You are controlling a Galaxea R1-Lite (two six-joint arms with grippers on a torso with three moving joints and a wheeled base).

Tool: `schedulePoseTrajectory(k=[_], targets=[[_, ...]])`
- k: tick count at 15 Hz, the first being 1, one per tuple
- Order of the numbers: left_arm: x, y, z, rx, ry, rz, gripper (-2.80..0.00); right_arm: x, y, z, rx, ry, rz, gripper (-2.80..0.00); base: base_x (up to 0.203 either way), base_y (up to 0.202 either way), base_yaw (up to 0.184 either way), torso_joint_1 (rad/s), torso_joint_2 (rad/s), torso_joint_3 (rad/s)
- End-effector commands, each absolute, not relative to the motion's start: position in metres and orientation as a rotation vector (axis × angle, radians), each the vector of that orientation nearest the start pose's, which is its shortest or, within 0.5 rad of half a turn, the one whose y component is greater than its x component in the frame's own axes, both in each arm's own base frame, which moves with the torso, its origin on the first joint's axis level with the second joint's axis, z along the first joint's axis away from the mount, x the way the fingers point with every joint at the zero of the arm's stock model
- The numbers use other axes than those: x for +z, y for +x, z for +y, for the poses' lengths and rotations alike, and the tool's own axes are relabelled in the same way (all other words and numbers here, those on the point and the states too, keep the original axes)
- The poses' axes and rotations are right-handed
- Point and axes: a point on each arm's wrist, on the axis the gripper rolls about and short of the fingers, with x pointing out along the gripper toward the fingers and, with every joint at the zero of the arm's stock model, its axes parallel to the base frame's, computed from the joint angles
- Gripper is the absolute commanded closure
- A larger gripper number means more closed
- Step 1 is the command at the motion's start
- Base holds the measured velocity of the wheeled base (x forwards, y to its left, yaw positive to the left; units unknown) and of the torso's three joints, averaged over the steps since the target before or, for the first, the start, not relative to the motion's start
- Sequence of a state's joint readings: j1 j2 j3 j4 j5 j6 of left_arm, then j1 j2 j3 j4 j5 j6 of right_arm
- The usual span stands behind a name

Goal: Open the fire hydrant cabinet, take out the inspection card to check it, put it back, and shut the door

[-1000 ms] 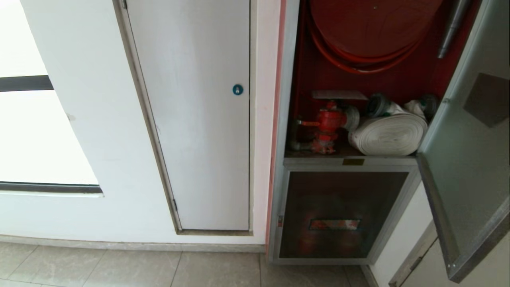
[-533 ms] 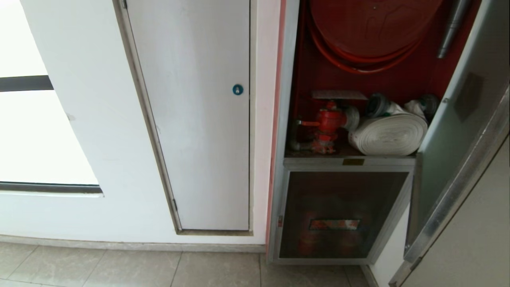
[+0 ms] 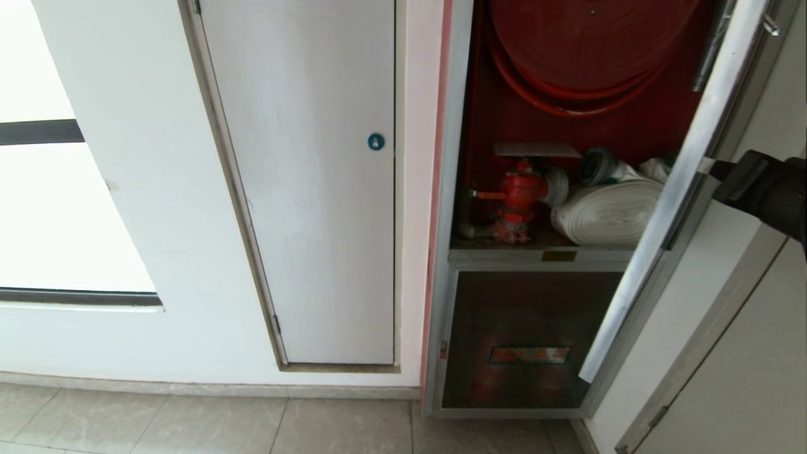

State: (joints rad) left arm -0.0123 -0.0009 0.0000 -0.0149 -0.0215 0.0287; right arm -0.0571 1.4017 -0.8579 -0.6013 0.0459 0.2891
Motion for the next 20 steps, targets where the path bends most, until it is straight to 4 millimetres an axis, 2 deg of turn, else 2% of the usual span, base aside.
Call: schedulePoseTrajectory(k=[1, 5, 10, 13, 16, 20], targets=[[0.074, -0.022, 0.0, -0.034, 0.029, -0.004, 0.0, 0.267, 0.281, -0.007, 0.052, 0.302, -0.009, 0.0, 0.0, 0.0, 0.0, 0.0, 0.0, 0.0], [0.074, -0.022, 0.0, -0.034, 0.029, -0.004, 0.0, 0.256, 0.333, -0.001, 0.12, 0.307, 0.03, 0.0, 0.0, 0.0, 0.0, 0.0, 0.0, 0.0], [0.074, -0.022, 0.0, -0.034, 0.029, -0.004, 0.0, 0.238, 0.422, -0.001, 0.129, 0.297, -0.004, 0.0, 0.0, 0.0, 0.0, 0.0, 0.0, 0.0], [0.074, -0.022, 0.0, -0.034, 0.029, -0.004, 0.0, 0.224, 0.466, -0.002, 0.125, 0.292, -0.044, 0.0, 0.0, 0.0, 0.0, 0.0, 0.0, 0.0], [0.074, -0.022, 0.0, -0.034, 0.029, -0.004, 0.0, 0.211, 0.49, -0.005, 0.11, 0.288, -0.067, 0.0, 0.0, 0.0, 0.0, 0.0, 0.0, 0.0], [0.074, -0.022, 0.0, -0.035, 0.029, -0.004, 0.0, 0.223, 0.487, -0.003, 0.116, 0.282, -0.1, 0.0, 0.0, 0.0, 0.0, 0.0, 0.0, 0.0]])
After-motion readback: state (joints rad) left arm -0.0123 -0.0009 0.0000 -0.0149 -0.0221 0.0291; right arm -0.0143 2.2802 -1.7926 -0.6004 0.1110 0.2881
